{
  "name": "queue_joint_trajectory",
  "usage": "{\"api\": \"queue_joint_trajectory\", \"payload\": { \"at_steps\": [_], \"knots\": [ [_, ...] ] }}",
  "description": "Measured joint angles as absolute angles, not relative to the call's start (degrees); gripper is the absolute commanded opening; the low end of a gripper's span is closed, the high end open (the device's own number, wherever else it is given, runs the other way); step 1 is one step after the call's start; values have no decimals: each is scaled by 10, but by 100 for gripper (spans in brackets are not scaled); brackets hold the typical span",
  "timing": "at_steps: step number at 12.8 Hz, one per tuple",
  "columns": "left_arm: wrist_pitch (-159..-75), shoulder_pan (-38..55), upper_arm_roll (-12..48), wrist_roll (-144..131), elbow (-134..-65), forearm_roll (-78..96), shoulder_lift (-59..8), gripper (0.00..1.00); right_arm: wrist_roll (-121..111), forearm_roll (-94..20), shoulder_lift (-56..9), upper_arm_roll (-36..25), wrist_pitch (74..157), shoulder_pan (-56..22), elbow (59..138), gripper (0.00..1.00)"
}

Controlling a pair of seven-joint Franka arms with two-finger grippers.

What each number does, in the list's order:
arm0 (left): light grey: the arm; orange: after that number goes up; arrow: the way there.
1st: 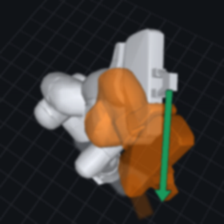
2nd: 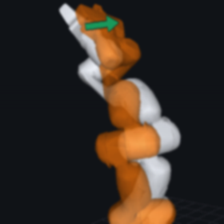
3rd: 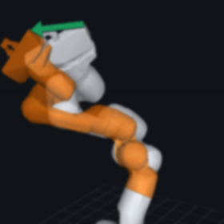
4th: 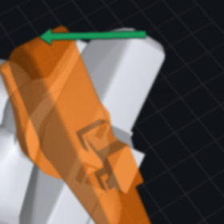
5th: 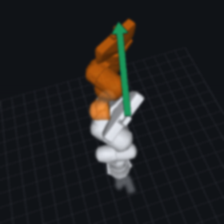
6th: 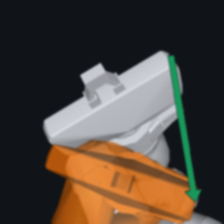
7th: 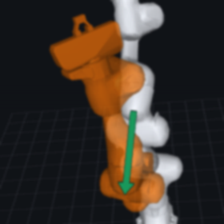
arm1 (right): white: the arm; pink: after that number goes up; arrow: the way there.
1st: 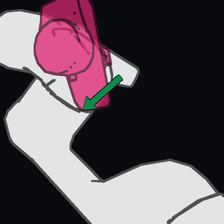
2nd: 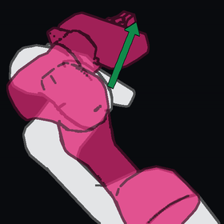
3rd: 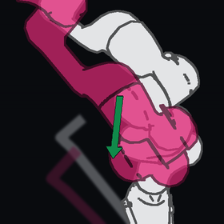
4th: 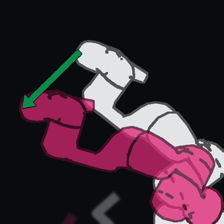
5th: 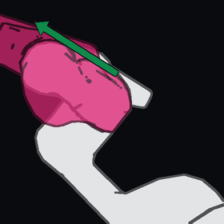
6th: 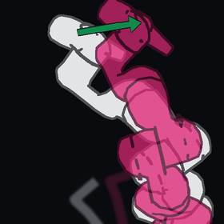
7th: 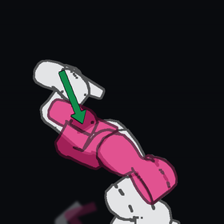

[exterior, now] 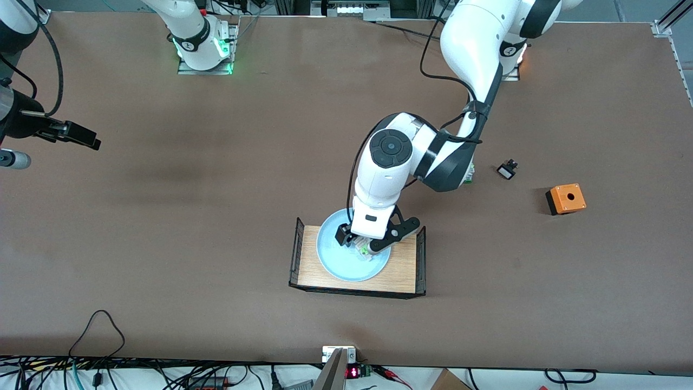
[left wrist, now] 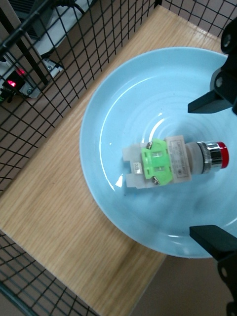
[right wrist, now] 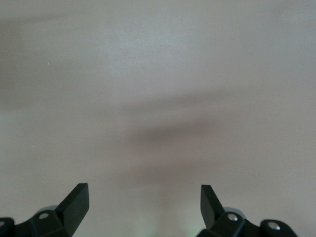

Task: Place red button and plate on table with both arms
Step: 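Lower the left gripper and close it on the red-capped button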

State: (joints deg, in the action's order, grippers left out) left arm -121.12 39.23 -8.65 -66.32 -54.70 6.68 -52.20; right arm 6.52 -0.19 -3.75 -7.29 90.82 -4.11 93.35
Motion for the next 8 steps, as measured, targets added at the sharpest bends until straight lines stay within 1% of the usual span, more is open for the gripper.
{"api": "queue_joint_trajectory", "payload": {
  "at_steps": [1, 5, 7, 8],
  "knots": [
    [-1217, 392, -90, -663, -546, 67, -524, 90, 64, -2, -37, -63, 908, -31, 934, 100],
    [-1220, 393, -96, -663, -546, 67, -526, 66, 64, -2, -37, -54, 908, -28, 934, 100],
    [-1229, 399, -103, -672, -546, 67, -532, 61, 64, -2, -37, -54, 908, -27, 935, 100],
    [-1241, 409, -117, -680, -546, 67, -538, 56, 64, -2, -37, -54, 908, -26, 935, 100]
  ]
}}
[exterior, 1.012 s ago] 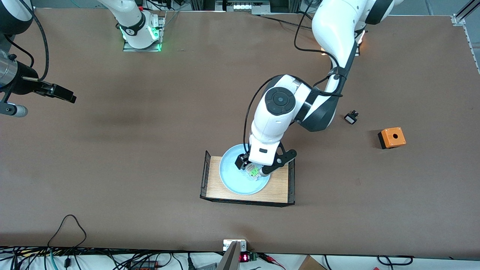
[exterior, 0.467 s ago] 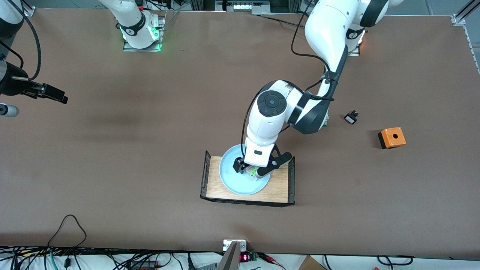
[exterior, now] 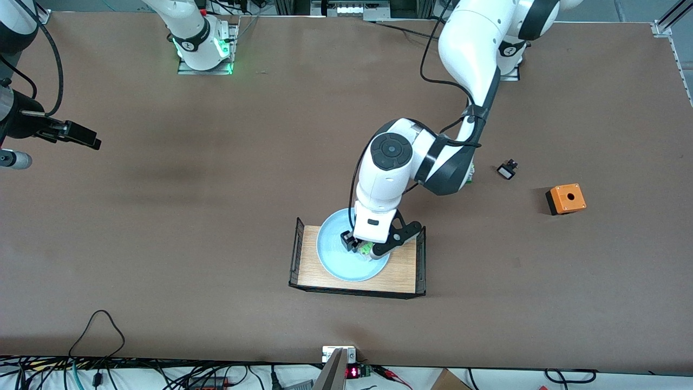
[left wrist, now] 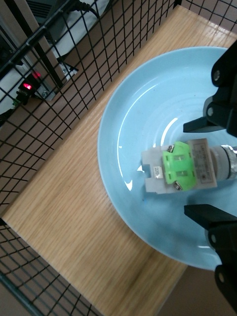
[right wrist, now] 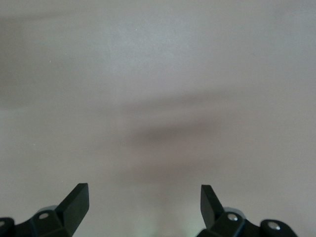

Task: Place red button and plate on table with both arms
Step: 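Lower the left gripper and close it on the red-capped button, then lift the button with the left gripper while the right gripper moves out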

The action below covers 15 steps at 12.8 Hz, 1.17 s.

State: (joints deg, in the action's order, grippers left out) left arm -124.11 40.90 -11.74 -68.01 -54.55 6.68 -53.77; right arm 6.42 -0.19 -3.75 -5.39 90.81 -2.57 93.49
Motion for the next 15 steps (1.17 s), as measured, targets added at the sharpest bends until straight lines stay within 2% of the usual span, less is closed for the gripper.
{"api": "queue_joint_trajectory", "payload": {
  "at_steps": [4, 7, 8, 11, 15],
  "knots": [
    [-1250, 436, -151, -699, -543, 67, -545, 36, 64, -2, -37, -53, 908, -25, 936, 100],
    [-1250, 436, -153, -704, -542, 67, -546, 9, 64, -2, -37, -52, 908, -25, 936, 100],
    [-1243, 436, -153, -704, -541, 67, -546, 5, 64, -2, -37, -52, 908, -25, 936, 100],
    [-1162, 435, -158, -704, -520, 67, -528, 0, 64, -2, -38, -52, 908, -25, 937, 100],
    [-1061, 418, -162, -671, -516, 79, -458, 0, 65, -2, -40, -52, 905, -22, 938, 100]
  ]
}}
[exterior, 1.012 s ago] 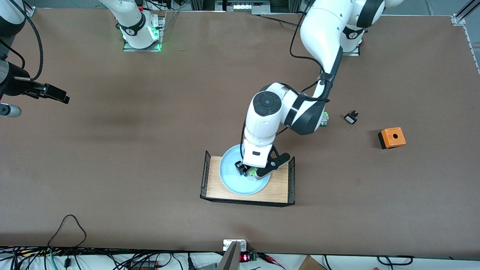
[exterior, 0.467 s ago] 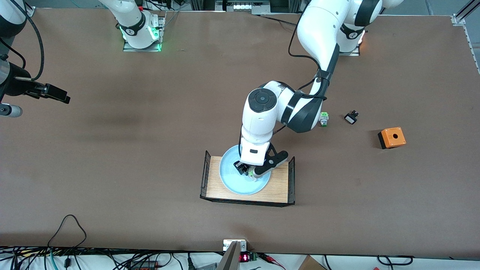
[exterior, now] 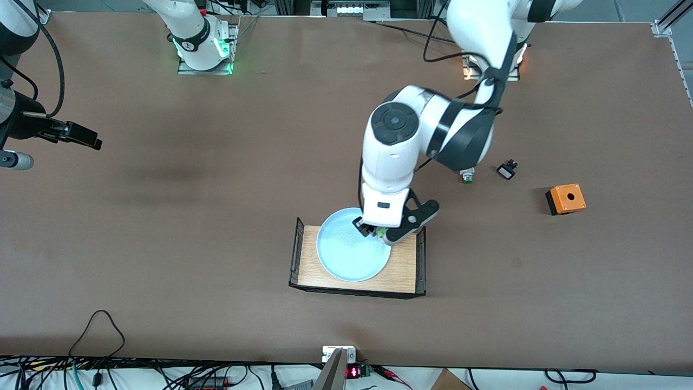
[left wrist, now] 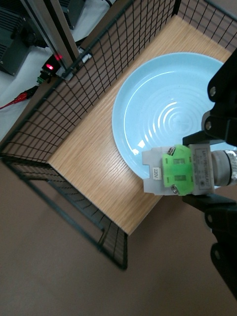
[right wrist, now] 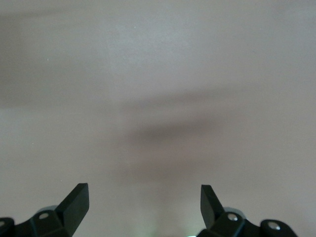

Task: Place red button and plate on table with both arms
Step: 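Lift the button with the left gripper while the right gripper moves out, then lower the button beside the orange box while the right gripper reaches the plate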

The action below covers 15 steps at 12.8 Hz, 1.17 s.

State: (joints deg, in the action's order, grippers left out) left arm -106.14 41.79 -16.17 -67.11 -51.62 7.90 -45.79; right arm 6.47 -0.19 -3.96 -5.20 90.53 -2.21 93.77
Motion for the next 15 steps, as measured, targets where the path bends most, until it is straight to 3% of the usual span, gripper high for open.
{"api": "queue_joint_trajectory", "payload": {
  "at_steps": [6, 12, 15],
  "knots": [
    [-957, 326, -166, -456, -548, 127, -385, 0, 204, -36, -39, -44, 898, -64, 936, 100],
    [-960, 217, -169, -205, -643, 136, -365, 0, 453, -77, -41, -37, 924, -200, 924, 100],
    [-1033, 162, -169, -79, -715, 136, -362, 0, 569, -79, -75, -36, 950, -267, 901, 100]
  ]
}}
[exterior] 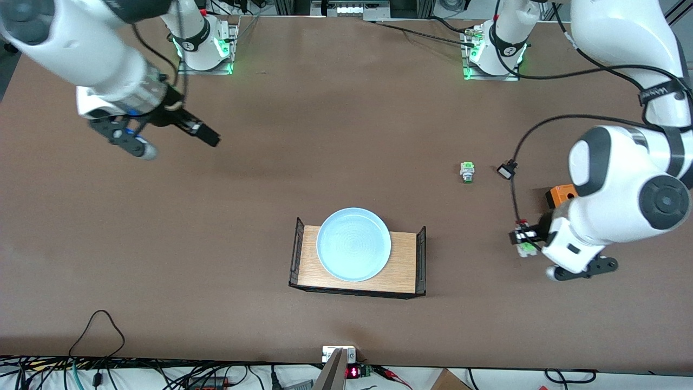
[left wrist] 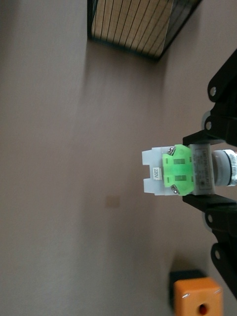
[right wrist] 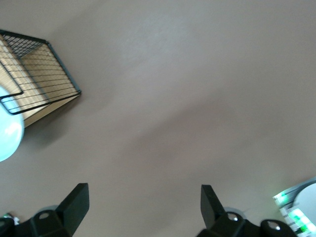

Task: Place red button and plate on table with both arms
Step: 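Lower the button beside the orange box while the right gripper reaches the plate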

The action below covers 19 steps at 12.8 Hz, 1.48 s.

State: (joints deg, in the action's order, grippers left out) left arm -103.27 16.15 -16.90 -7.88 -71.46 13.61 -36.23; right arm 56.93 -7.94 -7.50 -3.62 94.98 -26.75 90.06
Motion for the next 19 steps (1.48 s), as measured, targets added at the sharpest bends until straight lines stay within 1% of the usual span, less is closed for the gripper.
{"api": "queue_joint_trajectory", "payload": {
  "at_steps": [2, 4, 7, 9, 12, 14, 15, 16, 17, 19],
  "knots": [
    [-1106, 139, -168, -26, -773, 136, -362, 0, 645, -79, -117, -36, 970, -310, 862, 100],
    [-1178, 132, -168, -12, -828, 136, -363, 0, 691, -79, -167, -36, 988, -333, 814, 100],
    [-1241, 130, -167, -11, -881, 136, -367, 1, 726, -79, -231, -36, 1032, -350, 757, 100],
    [-1286, 127, -167, -8, -910, 136, -375, 2, 749, -79, -262, -36, 1076, -360, 744, 100],
    [-1376, 124, -156, 5, -959, 136, -393, 3, 808, -79, -293, -36, 1132, -378, 740, 100],
    [-1409, 118, -141, 7, -971, 136, -408, 8, 830, -79, -308, -36, 1153, -383, 739, 100],
    [-1418, 116, -136, 10, -974, 136, -412, 13, 832, -79, -315, -36, 1164, -383, 739, 100],
    [-1420, 110, -128, 18, -976, 136, -414, 23, 833, -79, -322, -38, 1176, -383, 739, 100],
    [-1422, 101, -118, 29, -976, 136, -416, 36, 835, -79, -331, -39, 1184, -383, 738, 100],
    [-1425, 71, -92, 61, -976, 136, -416, 70, 851, -79, -348, -39, 1200, -383, 738, 100]
  ]
}}
